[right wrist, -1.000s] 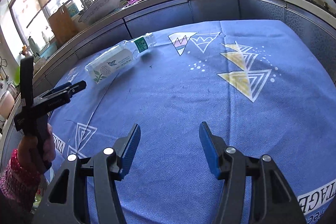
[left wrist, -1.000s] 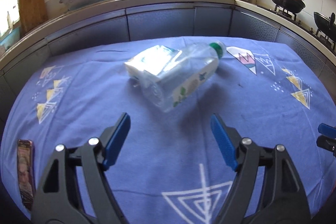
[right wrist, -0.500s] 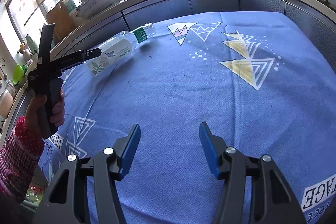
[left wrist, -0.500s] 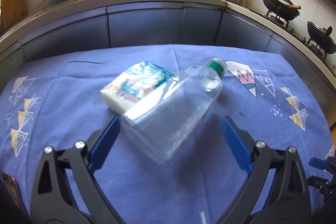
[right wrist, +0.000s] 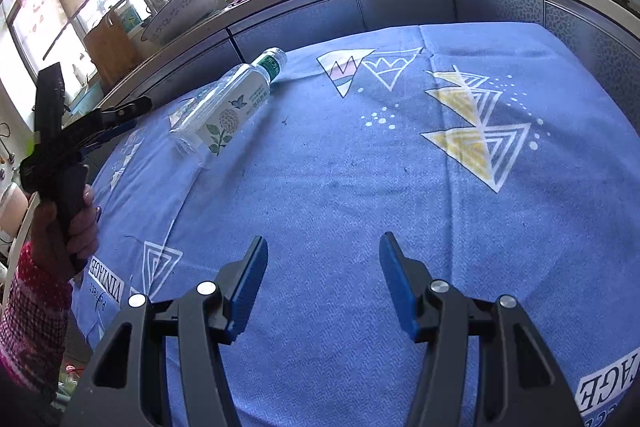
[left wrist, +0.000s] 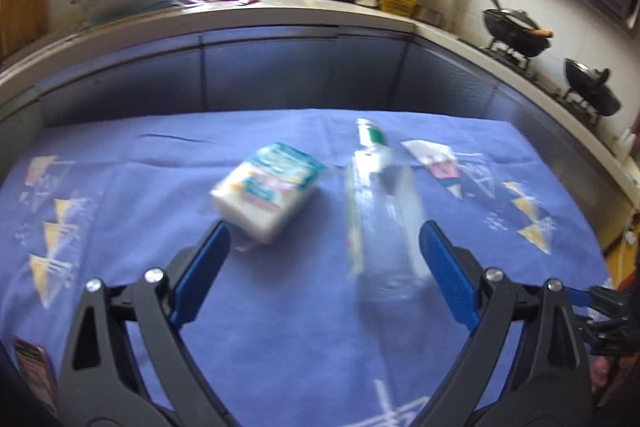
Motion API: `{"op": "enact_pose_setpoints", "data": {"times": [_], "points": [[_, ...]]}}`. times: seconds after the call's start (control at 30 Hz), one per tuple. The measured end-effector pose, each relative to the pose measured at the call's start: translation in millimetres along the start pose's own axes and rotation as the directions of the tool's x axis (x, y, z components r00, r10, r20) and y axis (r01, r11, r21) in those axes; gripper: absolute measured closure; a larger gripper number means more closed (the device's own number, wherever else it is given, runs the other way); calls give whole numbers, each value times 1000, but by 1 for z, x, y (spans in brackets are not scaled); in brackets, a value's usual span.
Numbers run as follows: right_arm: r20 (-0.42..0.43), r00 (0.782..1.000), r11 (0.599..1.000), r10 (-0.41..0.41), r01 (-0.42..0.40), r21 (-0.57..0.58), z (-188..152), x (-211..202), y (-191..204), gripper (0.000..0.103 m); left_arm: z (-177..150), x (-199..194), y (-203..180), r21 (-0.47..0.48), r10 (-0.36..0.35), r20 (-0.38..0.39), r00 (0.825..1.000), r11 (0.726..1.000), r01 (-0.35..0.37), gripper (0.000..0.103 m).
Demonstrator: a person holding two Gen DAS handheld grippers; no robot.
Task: Collect trash
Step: 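Grasp the white sponge pack with the left gripper while the right grasps the clear water bottle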
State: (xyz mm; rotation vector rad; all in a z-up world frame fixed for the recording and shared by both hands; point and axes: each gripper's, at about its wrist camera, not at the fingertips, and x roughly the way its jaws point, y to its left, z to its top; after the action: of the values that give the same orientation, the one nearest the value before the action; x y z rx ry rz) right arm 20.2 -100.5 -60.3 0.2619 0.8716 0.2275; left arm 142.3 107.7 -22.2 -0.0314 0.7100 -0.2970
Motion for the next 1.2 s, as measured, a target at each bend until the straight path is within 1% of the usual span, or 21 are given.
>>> {"op": "enact_pose_setpoints", "data": {"times": [0.07,0.13,0.17,0.27,0.37,0.4,0.43,0.47,0.5,0.57,0.63,0.7,0.8,0.87,0.93,1.0,1.13,1.2], "points": [[-8,999,999,34,-34,3,10,6,8,44,10,19,16,35,69,-24,997,997,-69,11],[-8,997,997,74,-74,13,24,12,17,44,17,42,26,55,79,-90,993,996,-74,11],[-9,995,995,98,-98,22,32,16,23,44,18,51,29,65,81,-112,990,995,-75,11],[-16,984,982,178,-177,65,59,33,42,42,21,69,32,126,120,-127,985,986,-104,11],[-26,973,968,231,-227,108,81,53,60,40,21,80,37,133,111,-138,984,987,-92,11],[-31,971,967,235,-231,112,86,59,66,39,21,83,37,138,115,-139,984,986,-96,11],[-35,971,966,236,-231,114,92,66,72,39,20,86,36,146,126,-137,982,984,-106,12],[-39,971,967,234,-228,115,97,73,78,38,18,89,37,151,130,-141,981,983,-109,25],[-43,973,969,227,-221,114,102,81,85,37,16,91,39,144,114,-150,982,985,-93,35],[-47,980,976,192,-186,115,112,94,95,34,12,86,41,119,94,-135,986,990,-78,38],[-53,986,981,160,-153,121,119,109,102,29,8,78,43,88,70,-134,989,994,-58,39],[-64,989,985,130,-121,124,126,122,107,28,2,67,44,68,70,-129,989,996,-61,39],[-105,993,993,46,-34,113,130,141,108,28,-11,43,47,15,45,-116,992,999,-43,39],[-129,989,993,69,-56,104,126,148,107,29,-21,26,48,-22,27,-103,994,999,-29,39],[-125,989,995,80,-72,65,121,142,105,33,-30,9,46,-47,5,-80,997,999,-9,39],[-134,985,993,107,-100,54,114,133,98,35,-38,-6,39,-55,-12,-58,998,998,9,39],[-138,978,988,155,-151,40,89,99,69,40,-48,-26,16,-54,-56,-38,998,997,54,39],[-132,977,986,168,-163,44,74,73,50,42,-51,-30,-2,-33,-78,-39,996,997,76,39]]}}
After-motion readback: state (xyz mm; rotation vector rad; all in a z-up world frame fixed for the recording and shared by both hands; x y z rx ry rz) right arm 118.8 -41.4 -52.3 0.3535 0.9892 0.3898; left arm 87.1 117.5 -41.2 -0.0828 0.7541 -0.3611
